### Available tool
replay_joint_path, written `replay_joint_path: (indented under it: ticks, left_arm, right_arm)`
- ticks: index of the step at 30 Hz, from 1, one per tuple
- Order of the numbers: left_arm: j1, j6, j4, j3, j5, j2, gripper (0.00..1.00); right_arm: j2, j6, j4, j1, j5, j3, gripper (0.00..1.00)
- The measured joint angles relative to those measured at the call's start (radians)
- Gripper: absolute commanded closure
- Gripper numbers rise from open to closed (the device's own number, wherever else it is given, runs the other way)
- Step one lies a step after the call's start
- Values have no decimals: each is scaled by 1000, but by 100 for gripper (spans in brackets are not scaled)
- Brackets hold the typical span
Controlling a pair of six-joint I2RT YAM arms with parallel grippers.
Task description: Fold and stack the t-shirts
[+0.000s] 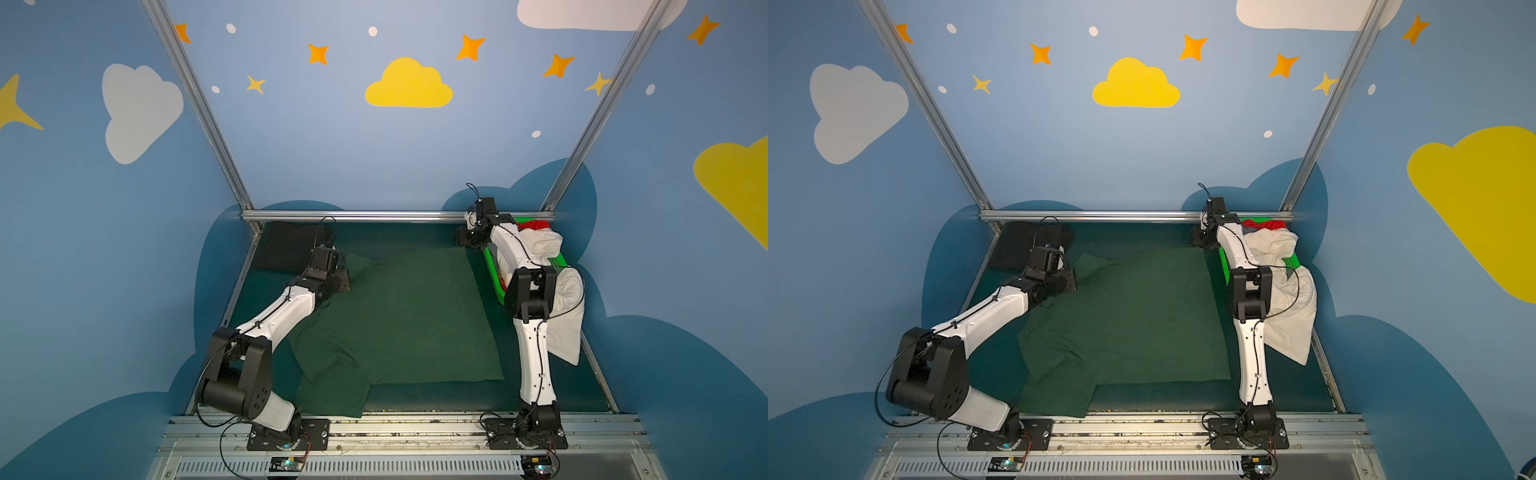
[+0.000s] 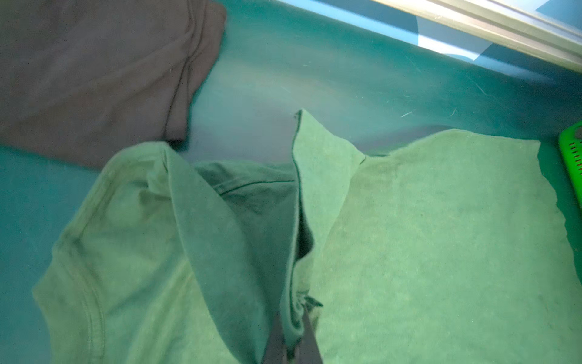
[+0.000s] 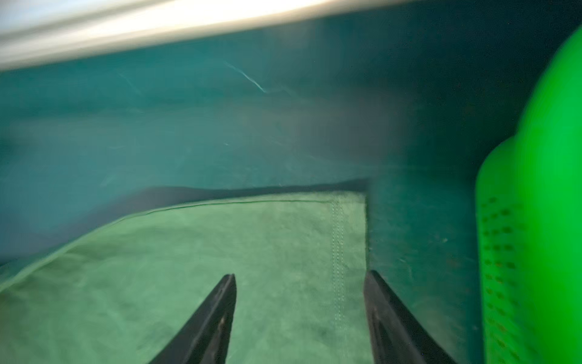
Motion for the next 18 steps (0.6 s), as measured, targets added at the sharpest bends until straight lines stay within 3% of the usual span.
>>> replay_joint_path:
  ticks: [5,9,18]
  left_arm:
    - [-4,-22,38,-81,0,-23,96]
    - [-6,-33,50,-127,-3,-25,96]
    - [-6,-58,104,-259,-50,-140,96]
  right_arm:
    - [35,9,-48,18,37,8,32]
    - [58,26,-78,29,79,50,23]
    - [87,99,-82,34,60,78,22]
